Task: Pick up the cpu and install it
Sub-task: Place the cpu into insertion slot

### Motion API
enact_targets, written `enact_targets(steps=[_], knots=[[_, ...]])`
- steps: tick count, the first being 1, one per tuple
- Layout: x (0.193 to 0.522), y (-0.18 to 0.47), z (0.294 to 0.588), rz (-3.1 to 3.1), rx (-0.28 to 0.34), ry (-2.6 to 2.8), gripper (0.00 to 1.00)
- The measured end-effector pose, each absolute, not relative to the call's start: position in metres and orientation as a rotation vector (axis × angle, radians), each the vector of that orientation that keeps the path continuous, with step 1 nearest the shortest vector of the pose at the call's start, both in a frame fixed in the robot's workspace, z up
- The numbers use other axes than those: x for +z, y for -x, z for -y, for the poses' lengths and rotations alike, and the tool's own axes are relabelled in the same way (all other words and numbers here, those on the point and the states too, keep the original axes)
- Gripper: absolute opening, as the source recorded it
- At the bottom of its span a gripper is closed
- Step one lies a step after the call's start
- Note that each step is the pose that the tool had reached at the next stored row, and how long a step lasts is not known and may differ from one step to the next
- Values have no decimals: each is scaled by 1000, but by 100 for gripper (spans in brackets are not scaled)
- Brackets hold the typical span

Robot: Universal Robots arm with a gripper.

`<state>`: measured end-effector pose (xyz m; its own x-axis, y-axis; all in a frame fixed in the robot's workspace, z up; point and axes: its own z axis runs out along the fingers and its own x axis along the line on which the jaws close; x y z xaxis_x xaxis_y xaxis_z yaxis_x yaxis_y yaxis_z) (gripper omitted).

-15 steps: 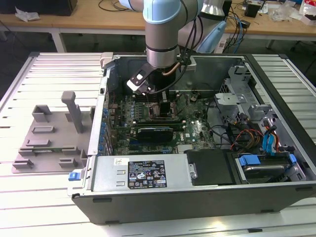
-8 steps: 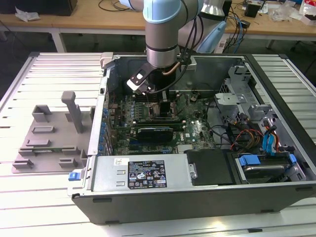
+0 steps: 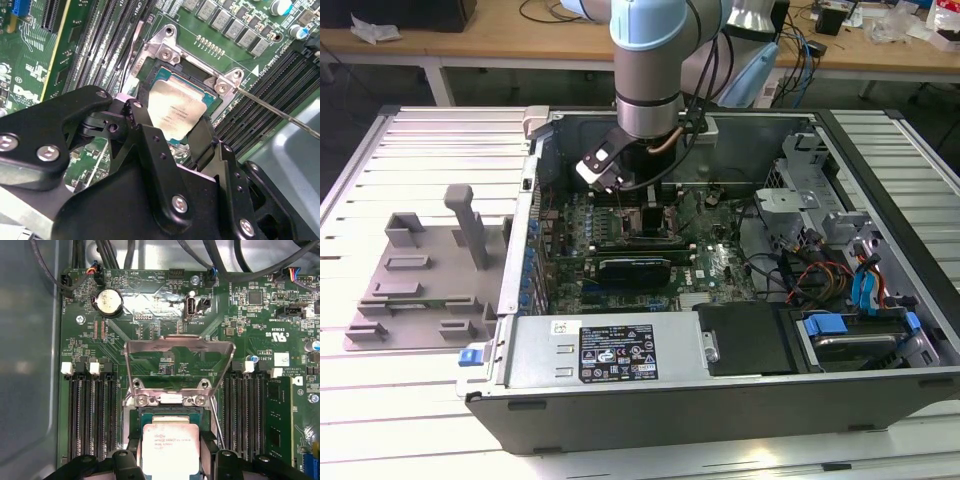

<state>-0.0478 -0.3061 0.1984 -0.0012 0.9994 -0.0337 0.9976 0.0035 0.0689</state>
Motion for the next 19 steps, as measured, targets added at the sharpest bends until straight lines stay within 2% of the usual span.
enact_targets(steps=[19], knots=[[194,47,309,-2192,52,-2160,55]])
